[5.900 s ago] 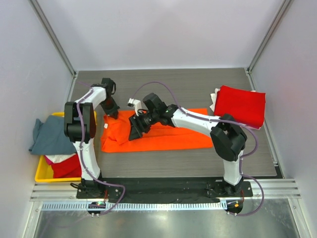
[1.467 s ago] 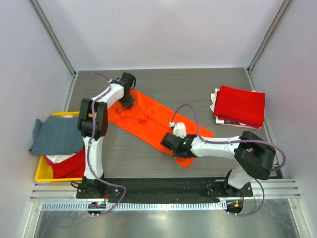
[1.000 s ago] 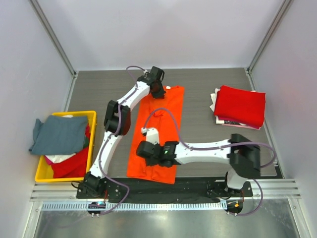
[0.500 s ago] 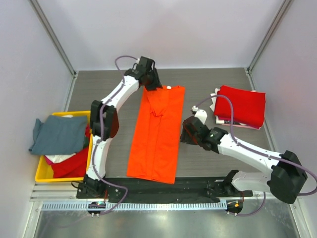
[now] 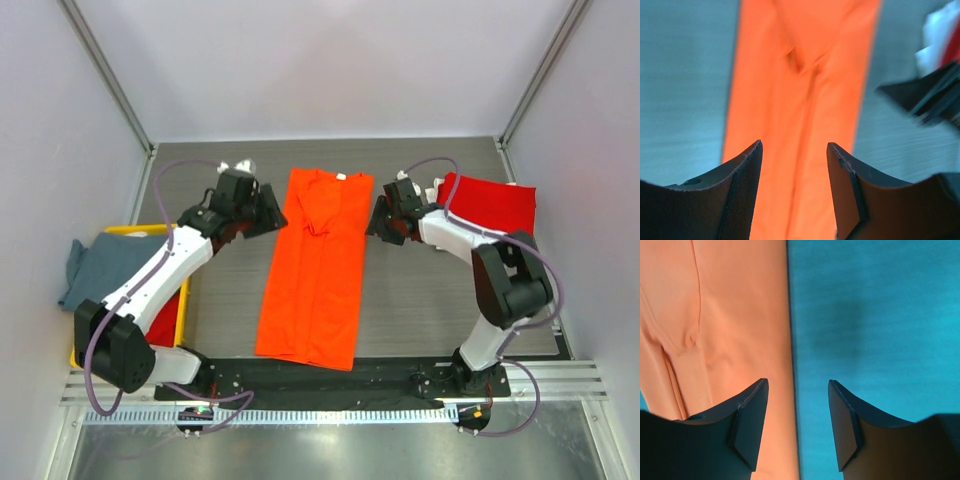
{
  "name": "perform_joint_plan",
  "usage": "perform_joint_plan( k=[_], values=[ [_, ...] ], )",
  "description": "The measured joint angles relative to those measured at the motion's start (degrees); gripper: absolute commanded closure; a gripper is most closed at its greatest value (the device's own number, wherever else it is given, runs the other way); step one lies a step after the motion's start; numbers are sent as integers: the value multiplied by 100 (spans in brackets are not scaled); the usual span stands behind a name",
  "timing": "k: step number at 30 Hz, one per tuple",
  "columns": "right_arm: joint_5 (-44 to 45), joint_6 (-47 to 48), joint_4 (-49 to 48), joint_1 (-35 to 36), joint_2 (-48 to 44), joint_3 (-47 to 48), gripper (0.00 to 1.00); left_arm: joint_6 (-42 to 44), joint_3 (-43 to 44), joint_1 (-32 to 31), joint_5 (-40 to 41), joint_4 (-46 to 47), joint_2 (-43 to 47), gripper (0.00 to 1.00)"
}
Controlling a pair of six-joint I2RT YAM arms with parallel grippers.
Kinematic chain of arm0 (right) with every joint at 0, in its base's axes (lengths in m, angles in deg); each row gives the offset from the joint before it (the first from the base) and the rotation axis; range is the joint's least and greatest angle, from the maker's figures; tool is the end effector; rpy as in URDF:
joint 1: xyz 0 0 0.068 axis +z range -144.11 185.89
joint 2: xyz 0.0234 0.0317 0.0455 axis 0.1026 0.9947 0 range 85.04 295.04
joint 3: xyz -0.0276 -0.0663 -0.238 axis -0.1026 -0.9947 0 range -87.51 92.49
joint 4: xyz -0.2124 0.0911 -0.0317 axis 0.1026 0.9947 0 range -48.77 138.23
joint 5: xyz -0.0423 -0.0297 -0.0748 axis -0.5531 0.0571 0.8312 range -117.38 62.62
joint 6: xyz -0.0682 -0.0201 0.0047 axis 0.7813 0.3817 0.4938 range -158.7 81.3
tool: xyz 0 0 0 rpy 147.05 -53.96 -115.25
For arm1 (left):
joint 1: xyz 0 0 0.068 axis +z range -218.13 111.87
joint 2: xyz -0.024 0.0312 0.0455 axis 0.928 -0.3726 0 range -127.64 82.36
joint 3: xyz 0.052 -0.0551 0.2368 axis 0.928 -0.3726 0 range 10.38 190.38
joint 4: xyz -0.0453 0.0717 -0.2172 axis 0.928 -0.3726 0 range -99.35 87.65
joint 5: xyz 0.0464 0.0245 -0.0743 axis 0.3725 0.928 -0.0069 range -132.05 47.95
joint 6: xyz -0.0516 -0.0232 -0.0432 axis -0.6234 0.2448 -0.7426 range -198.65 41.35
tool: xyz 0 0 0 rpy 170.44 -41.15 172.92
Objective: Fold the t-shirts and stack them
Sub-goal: Fold the tshirt
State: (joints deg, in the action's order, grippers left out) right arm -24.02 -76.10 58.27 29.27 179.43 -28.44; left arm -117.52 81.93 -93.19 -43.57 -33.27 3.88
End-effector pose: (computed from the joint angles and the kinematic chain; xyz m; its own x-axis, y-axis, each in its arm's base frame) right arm 0.3034 0.1275 0.1716 -0.7981 0.3157 -0.5133 0.1529 0.9300 0.3343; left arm 0.2686 -0.1274 0.3000 -0.7105 -0.3603 -0.6044 -0.0043 0.8612 -0.5083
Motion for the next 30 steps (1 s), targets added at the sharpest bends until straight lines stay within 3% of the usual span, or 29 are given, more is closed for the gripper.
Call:
perform_joint_plan(
  k=[6,15,20,24,30],
  values=[
    [-376,7,-286,-168,1167,894,46,-105,-1676,2,201,-232,535,44],
    [-476,26,-431,-501,2105,1799,49,-151,-2247,9,282,-323,1674,44],
    [-605,74,-546,-763,2645,2448,68,-179,-2579,20,328,-367,1786,45],
    [-721,85,-581,-907,3086,2986,93,-264,-2747,33,345,-365,1788,45],
    [-957,2,-446,-1078,3851,4124,97,-293,-2863,35,297,-358,1786,47]
  ],
)
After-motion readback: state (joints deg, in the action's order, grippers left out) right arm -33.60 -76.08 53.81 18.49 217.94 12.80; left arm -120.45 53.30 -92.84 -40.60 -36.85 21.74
